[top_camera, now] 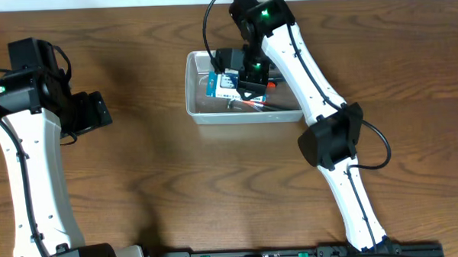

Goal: Pack container
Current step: 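Open the right gripper to release the box in the container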

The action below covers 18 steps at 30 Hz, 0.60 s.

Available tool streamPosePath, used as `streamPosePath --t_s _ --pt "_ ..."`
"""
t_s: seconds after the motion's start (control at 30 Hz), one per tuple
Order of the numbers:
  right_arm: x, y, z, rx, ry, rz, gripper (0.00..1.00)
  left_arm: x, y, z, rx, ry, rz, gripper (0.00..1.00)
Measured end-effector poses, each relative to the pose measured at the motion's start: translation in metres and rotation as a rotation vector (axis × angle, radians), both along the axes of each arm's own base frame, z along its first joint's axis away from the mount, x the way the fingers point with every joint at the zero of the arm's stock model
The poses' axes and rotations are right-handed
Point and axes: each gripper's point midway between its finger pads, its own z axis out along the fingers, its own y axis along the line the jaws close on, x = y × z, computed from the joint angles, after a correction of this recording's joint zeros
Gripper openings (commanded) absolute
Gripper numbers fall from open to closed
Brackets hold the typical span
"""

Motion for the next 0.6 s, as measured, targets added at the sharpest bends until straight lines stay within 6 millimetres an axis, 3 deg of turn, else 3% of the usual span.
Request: streamPosePath --t_s 0.6 --pt "-0.002 -0.014 -0.041 -0.032 0.076 -0.021 0.76 0.0 0.0 0.0 0.0 0.0 0.0 0.98"
